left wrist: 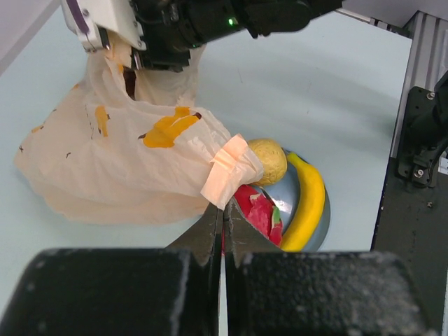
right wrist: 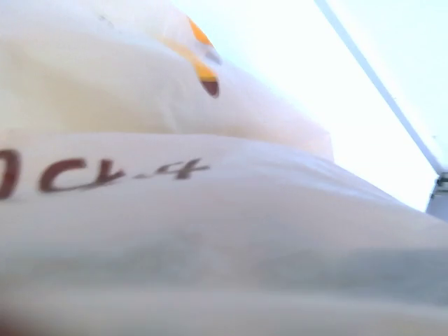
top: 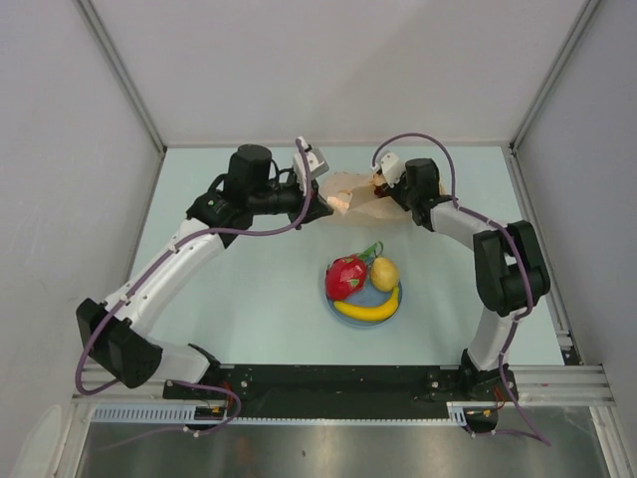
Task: Take the fake fruits out of the plastic bag
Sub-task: Take out the fake fruit from the plastic bag.
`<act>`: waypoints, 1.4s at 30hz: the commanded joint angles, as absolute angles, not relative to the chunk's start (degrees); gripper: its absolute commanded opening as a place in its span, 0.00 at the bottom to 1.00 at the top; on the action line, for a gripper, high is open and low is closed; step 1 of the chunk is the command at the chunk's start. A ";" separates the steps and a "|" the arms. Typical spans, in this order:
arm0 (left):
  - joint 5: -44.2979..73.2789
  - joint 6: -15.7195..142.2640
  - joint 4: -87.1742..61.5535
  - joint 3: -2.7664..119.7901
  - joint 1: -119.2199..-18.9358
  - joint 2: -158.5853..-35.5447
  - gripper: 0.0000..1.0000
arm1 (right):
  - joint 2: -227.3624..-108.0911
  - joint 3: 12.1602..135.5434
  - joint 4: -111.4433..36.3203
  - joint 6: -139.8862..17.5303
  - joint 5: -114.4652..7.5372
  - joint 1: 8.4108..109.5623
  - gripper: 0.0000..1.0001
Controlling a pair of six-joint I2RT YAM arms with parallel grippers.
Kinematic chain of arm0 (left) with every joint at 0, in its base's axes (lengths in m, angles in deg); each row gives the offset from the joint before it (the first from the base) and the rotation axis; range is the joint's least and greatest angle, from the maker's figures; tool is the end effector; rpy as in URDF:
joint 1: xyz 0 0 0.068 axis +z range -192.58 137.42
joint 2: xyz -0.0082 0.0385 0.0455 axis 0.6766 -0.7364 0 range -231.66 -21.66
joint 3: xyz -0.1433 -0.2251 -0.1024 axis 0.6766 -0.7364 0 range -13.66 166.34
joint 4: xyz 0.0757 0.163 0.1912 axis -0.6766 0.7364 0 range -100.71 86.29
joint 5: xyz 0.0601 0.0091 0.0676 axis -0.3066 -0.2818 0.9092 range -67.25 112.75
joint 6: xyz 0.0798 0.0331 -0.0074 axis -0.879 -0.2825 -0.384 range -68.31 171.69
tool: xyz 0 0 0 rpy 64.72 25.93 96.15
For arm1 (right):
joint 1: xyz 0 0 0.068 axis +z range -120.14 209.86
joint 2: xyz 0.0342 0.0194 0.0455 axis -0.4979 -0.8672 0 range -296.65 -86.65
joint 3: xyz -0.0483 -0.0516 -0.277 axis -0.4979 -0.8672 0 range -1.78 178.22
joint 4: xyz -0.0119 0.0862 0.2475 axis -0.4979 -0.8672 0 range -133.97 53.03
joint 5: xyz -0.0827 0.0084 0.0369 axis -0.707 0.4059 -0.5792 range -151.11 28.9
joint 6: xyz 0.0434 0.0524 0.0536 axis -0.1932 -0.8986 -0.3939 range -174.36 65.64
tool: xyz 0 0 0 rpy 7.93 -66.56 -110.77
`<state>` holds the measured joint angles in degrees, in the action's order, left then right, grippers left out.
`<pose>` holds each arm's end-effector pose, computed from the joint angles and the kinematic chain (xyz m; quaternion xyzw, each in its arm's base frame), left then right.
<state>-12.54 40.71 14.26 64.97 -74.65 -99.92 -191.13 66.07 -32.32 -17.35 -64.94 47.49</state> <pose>0.2589 -0.2145 0.3898 0.4466 0.6859 -0.3450 0.4594 0.4306 0.1314 0.2039 -0.3868 0.7840 -0.1104 0.4727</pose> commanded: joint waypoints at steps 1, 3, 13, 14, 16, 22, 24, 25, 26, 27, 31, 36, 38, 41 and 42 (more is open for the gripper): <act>-14.08 41.23 12.59 64.56 -74.66 -99.88 0.00 | -191.68 73.88 -34.21 -20.26 -57.98 44.46 0.40; -13.37 41.23 12.58 65.44 -74.66 -100.67 0.00 | -190.37 75.03 -39.60 -20.78 -53.56 43.57 0.40; -12.23 39.48 12.94 67.73 -74.66 -102.52 0.00 | -192.20 76.26 -42.14 -19.65 -61.02 44.45 0.40; -12.32 39.30 12.94 67.90 -74.66 -102.61 0.00 | -191.94 76.18 -46.42 -20.52 -59.89 44.62 0.40; -12.14 39.21 13.02 68.25 -74.66 -102.78 0.00 | -191.24 76.18 -52.23 -21.05 -56.38 44.71 0.38; -10.38 37.54 12.76 67.99 -74.66 -102.69 0.00 | -186.24 74.34 -69.56 -23.34 -47.23 45.50 0.26; -10.56 37.63 12.50 67.99 -74.66 -102.78 0.00 | -183.61 73.80 -70.71 -22.03 -45.73 45.42 0.24; -10.73 37.72 12.50 68.17 -74.57 -102.96 0.00 | -182.72 73.80 -69.93 -21.41 -45.55 45.33 0.25; -10.91 37.89 12.41 68.43 -74.66 -103.22 0.00 | -181.84 73.80 -69.23 -20.80 -44.77 45.15 0.28; -11.17 37.98 12.32 68.61 -74.66 -103.31 0.00 | -180.18 73.80 -68.53 -19.48 -43.97 44.98 0.31; -11.35 38.07 12.06 69.31 -74.66 -103.75 0.00 | -178.76 73.89 -63.09 -18.77 -42.56 44.89 0.36; -11.09 38.07 12.06 69.57 -74.66 -103.49 0.00 | -181.47 73.89 -59.03 -20.17 -44.84 45.59 0.26; -10.91 37.98 12.14 69.49 -74.66 -103.40 0.00 | -183.49 73.98 -57.19 -20.61 -46.95 45.94 0.20; -10.82 38.07 12.06 69.58 -74.66 -103.40 0.00 | -186.39 74.24 -53.94 -20.79 -50.98 46.47 0.16; -10.91 38.07 12.06 69.66 -74.66 -103.48 0.00 | -186.92 74.33 -52.97 -20.70 -52.30 46.64 0.15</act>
